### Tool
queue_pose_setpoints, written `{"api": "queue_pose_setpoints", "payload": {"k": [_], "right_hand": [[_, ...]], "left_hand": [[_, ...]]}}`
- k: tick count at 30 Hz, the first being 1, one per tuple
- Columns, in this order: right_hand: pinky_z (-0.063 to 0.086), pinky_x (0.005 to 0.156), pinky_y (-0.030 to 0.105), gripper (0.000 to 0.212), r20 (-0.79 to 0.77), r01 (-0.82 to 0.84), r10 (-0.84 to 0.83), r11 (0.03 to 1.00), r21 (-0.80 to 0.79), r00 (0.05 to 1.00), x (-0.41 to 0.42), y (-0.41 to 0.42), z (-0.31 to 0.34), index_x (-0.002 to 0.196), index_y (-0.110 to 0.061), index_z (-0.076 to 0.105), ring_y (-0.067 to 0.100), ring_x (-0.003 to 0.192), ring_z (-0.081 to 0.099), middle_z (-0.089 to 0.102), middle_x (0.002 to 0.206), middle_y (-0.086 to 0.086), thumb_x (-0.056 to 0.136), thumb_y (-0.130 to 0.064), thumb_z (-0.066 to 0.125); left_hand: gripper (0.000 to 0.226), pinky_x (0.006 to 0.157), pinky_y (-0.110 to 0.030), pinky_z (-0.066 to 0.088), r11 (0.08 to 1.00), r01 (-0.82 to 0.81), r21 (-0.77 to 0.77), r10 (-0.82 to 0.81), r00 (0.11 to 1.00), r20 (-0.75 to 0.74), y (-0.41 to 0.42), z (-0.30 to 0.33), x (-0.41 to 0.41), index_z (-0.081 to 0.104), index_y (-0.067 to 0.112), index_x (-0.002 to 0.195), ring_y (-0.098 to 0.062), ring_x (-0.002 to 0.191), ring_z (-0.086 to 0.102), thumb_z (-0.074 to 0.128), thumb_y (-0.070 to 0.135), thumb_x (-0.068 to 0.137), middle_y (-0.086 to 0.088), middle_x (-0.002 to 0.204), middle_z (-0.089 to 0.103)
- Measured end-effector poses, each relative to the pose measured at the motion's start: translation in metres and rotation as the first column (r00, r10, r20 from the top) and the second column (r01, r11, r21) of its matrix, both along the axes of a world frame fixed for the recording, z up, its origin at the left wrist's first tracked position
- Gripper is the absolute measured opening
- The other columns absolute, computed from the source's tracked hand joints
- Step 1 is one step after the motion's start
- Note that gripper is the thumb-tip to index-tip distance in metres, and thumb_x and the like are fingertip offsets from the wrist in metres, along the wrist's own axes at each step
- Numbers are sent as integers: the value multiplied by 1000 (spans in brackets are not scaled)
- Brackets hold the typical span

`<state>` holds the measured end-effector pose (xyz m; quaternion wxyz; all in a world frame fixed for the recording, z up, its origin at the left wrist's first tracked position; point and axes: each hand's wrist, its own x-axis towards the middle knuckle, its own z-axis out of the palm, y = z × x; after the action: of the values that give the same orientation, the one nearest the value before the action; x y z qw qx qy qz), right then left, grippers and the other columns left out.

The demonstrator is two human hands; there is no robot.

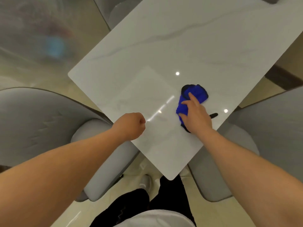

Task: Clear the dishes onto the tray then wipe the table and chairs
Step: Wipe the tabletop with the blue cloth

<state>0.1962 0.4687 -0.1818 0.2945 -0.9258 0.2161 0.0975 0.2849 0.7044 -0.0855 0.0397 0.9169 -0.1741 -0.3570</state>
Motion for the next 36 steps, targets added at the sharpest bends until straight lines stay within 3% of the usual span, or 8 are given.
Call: {"api": "queue_pose_setpoints", "payload": {"k": [4,11,15,19,23,30,33,36], "right_hand": [[48,93,46,55,-35,-1,-2,996,-92,999,12,42,12,143,-16,48,37,123,50,30,159,1,93,-31,65],[52,91,44,59,-10,-464,466,882,78,885,-29,148,14,144,-24,51,32,109,53,41,145,5,87,-24,67],[42,101,40,66,-56,-25,8,951,-309,998,-26,91,20,145,-29,47,31,119,47,59,132,0,86,-43,71],[44,100,44,63,-134,526,-575,803,-282,807,-18,54,30,142,-18,47,36,124,47,59,132,10,88,-35,74],[49,92,43,44,-85,427,-459,869,-250,884,8,146,31,131,-13,53,34,108,53,60,123,9,94,-32,68],[53,85,45,59,-46,-264,262,924,-276,964,41,226,17,140,-18,52,34,104,53,54,137,9,85,-36,64],[48,98,46,59,-99,-155,125,893,-424,987,46,156,6,147,-28,45,36,119,51,48,150,3,90,-42,49],[23,116,53,58,-129,204,-314,828,-521,941,46,77,1,153,-30,35,42,142,33,41,157,4,99,-52,34]], "left_hand": [[31,93,-36,52,1000,6,-1,-6,1000,-27,11,-9,11,62,21,128,-21,109,61,49,30,100,0,122,65],[41,97,-32,47,994,103,-45,-107,990,-94,32,-23,38,55,19,138,-22,121,57,54,32,99,-4,139,57],[41,101,-33,46,981,176,-85,-184,978,-97,55,-18,67,54,22,138,-21,123,55,52,36,100,0,140,57],[41,101,-33,45,972,205,-119,-217,971,-103,82,-18,87,54,22,138,-21,124,55,50,37,100,1,139,57],[42,97,-32,47,960,244,-140,-260,959,-111,100,-30,102,53,21,140,-22,121,56,50,35,100,-3,139,56],[54,104,-37,41,937,324,-134,-333,942,-50,91,-33,111,43,19,149,-31,130,45,54,34,98,-9,147,44],[54,105,-39,43,938,310,-153,-320,946,-43,85,-30,117,40,20,151,-30,132,44,51,35,100,-7,150,41],[53,104,-40,43,944,302,-129,-310,950,-41,78,-31,122,41,19,150,-30,132,43,49,34,100,-6,149,41]]}}
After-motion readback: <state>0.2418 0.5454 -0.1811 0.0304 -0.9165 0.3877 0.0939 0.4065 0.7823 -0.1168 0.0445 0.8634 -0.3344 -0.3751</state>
